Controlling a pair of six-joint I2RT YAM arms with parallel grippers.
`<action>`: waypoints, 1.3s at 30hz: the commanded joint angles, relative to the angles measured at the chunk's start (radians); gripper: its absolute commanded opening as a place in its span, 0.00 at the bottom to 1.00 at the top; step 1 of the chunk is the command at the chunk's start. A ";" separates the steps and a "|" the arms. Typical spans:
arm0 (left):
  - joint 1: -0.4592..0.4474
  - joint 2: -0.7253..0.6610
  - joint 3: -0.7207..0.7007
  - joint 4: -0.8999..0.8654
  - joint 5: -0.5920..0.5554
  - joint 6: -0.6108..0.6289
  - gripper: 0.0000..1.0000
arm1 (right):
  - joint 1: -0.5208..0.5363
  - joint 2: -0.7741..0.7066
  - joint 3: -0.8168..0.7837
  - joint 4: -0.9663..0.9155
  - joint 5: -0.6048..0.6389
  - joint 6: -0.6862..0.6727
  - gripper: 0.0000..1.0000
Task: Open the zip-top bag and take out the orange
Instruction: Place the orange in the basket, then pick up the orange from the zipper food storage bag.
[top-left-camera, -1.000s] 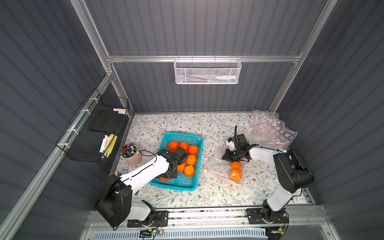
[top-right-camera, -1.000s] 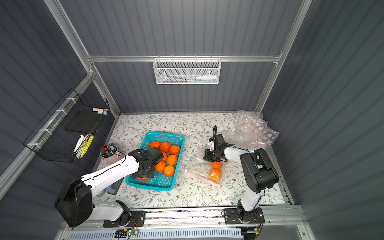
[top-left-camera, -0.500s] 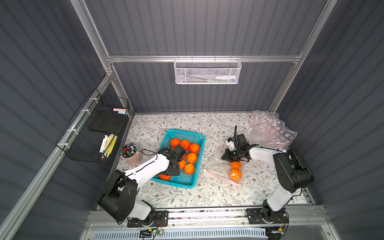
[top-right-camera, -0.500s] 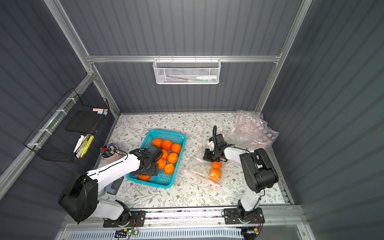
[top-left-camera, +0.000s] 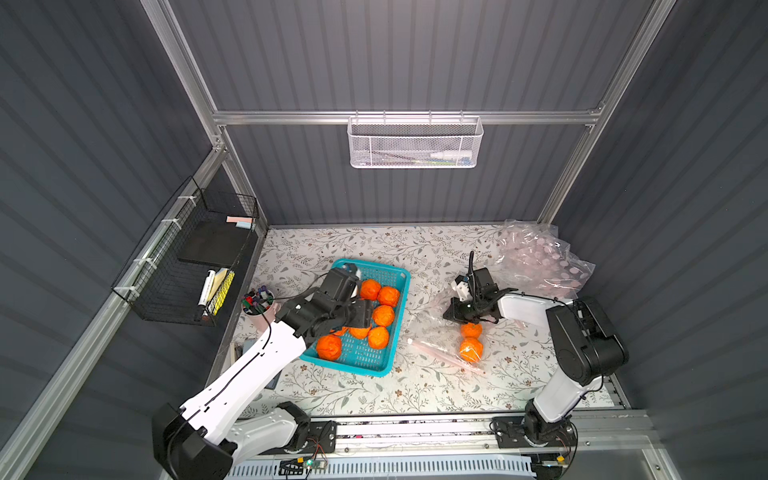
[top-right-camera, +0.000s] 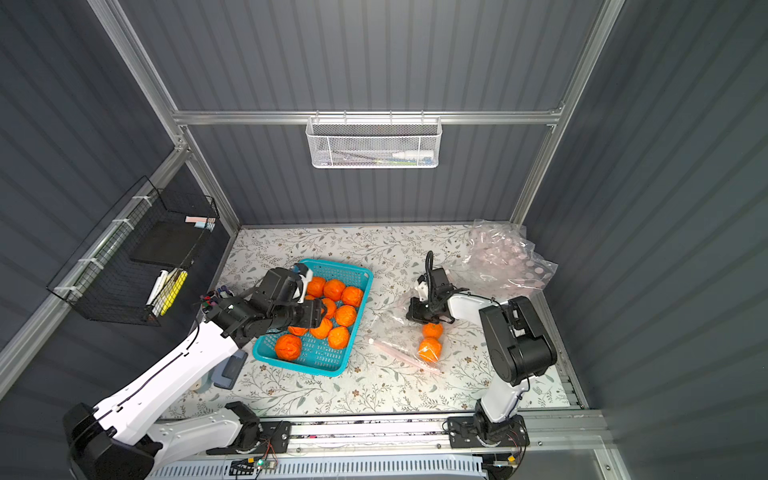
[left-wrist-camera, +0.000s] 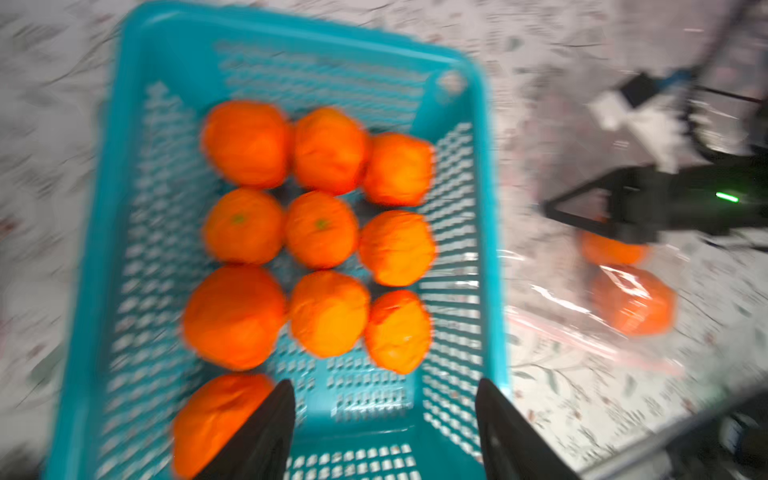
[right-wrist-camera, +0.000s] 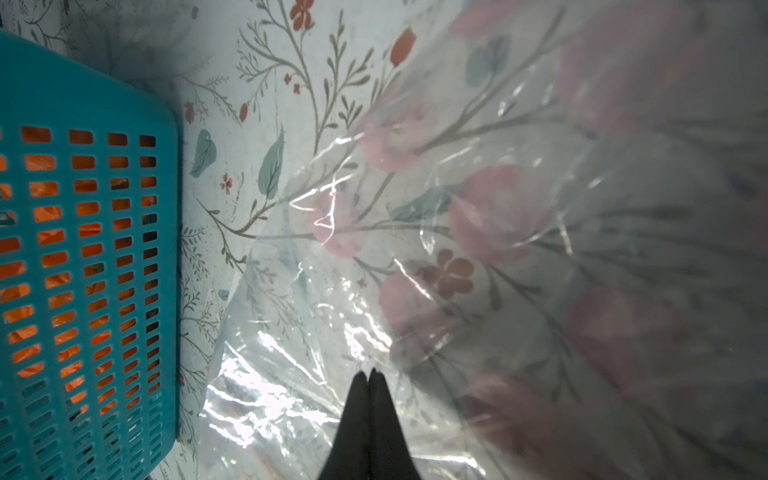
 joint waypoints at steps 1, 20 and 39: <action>-0.185 0.140 -0.048 0.282 0.165 0.039 0.59 | 0.001 0.000 -0.015 -0.010 0.017 -0.007 0.04; -0.361 0.579 -0.170 0.817 0.072 0.080 0.32 | 0.002 0.011 -0.015 -0.009 0.022 -0.009 0.04; -0.377 0.652 -0.194 0.881 0.095 0.074 0.33 | 0.002 0.014 -0.009 -0.015 0.026 -0.012 0.04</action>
